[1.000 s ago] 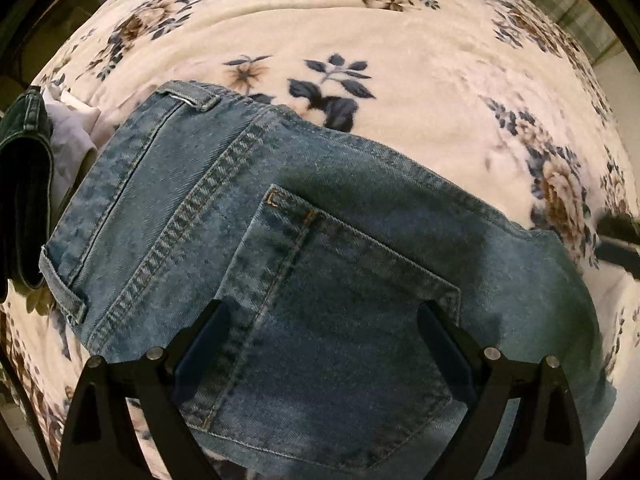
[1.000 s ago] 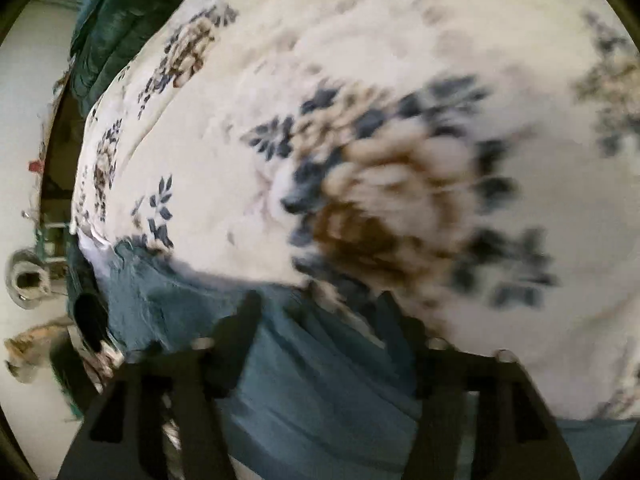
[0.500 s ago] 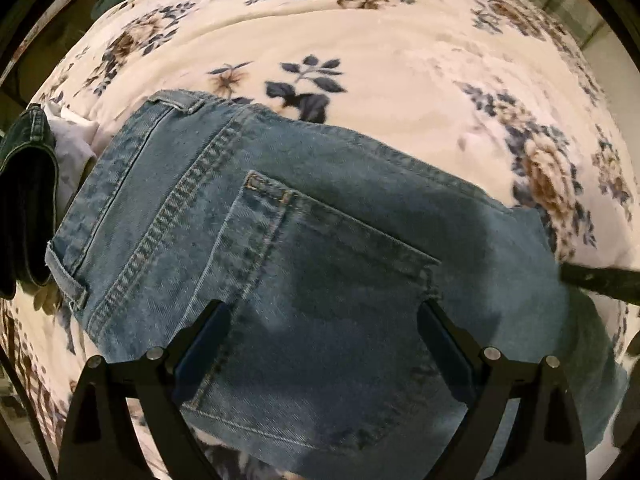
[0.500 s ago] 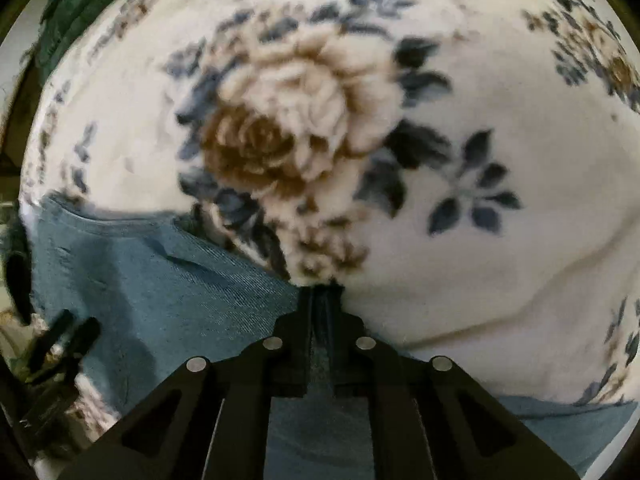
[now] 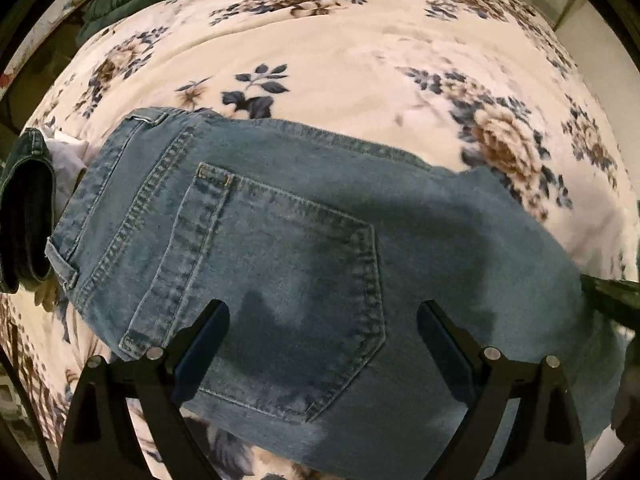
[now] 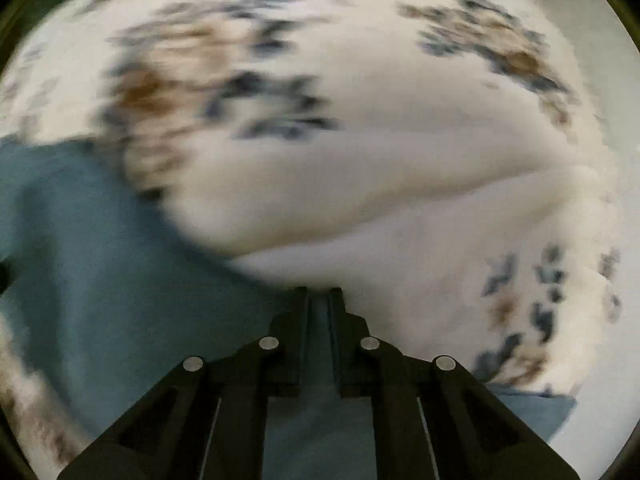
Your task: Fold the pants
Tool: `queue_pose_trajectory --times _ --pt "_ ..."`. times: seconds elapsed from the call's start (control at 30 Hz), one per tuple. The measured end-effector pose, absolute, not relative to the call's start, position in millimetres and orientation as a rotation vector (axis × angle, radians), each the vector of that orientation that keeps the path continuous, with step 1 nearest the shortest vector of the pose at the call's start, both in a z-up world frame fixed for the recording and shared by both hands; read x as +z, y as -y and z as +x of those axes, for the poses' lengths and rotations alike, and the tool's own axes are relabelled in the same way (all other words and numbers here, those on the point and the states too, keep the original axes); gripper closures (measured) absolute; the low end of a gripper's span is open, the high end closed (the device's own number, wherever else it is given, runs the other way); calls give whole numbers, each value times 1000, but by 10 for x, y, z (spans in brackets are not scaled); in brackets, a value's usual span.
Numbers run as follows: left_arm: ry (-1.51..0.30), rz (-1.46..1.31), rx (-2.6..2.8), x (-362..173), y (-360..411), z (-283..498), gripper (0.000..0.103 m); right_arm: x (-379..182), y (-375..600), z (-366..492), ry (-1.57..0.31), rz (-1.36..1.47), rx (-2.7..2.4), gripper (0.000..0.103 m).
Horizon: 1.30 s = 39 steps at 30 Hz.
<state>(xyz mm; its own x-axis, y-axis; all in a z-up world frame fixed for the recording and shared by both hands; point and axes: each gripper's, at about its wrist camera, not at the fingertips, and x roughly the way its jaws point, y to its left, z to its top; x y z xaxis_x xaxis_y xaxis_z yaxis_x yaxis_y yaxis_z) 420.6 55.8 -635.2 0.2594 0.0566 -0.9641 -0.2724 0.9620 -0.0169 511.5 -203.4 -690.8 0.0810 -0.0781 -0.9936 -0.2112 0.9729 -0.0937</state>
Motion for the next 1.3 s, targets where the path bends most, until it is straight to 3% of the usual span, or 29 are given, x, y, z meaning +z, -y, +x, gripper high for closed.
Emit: queue_pose_trajectory --times 0.13,0.17,0.2,0.23,0.27,0.4,0.53,0.6,0.7,0.73,0.83,0.93,1.0,1.1,1.23,1.3 --pt "-1261 -183 227 -6300 -607 4075 7 -6767 2285 5082 -1467 10 75 91" --pt "-1251 -185 228 -6271 -619 4028 7 -6653 2409 5025 -1449 102 73 82" --pt "-1242 -193 224 -6245 -639 3982 7 -6501 2572 4904 -1413 228 74 68" --pt "-1240 -208 214 -6220 -663 3924 7 -6375 2722 4754 -1374 332 73 29" --pt "-1253 -221 213 -6208 -690 3867 7 -6263 2877 4571 -1336 423 67 15" --pt "-1321 -342 220 -6266 -825 3630 7 -6151 3510 3567 -1309 667 -113 15" --pt "-1372 -514 263 -6489 -998 3402 7 -6557 4009 2491 -1297 969 -372 16" --pt "-1395 -583 301 -6627 -1075 3354 7 -6890 4160 2185 -1255 1145 -417 24" --pt "-1396 -659 345 -6762 -1139 3339 7 -7219 4285 2139 -1130 1253 -380 58" --pt "-1397 -660 351 -6783 -1135 3346 7 -7259 4261 2184 -1095 1226 -367 84" --pt "-1399 -622 357 -6795 -1052 3381 7 -7075 4163 2379 -1025 1009 -386 88" --pt "-1395 -576 351 -6788 -974 3397 7 -6894 4239 2330 -968 989 -375 89" --pt "-1394 -564 356 -6800 -957 3399 7 -7117 4341 2263 -1066 1040 -367 87" --pt "-1391 -577 353 -6820 -938 3393 5 -7329 4540 2066 -1047 1244 -294 76" --pt "-1388 -586 351 -6891 -890 3382 0 -7185 4844 1767 -972 1297 -398 44" --pt "-1381 -579 361 -6919 -866 3366 0 -7172 5111 1626 -914 1312 -473 42"
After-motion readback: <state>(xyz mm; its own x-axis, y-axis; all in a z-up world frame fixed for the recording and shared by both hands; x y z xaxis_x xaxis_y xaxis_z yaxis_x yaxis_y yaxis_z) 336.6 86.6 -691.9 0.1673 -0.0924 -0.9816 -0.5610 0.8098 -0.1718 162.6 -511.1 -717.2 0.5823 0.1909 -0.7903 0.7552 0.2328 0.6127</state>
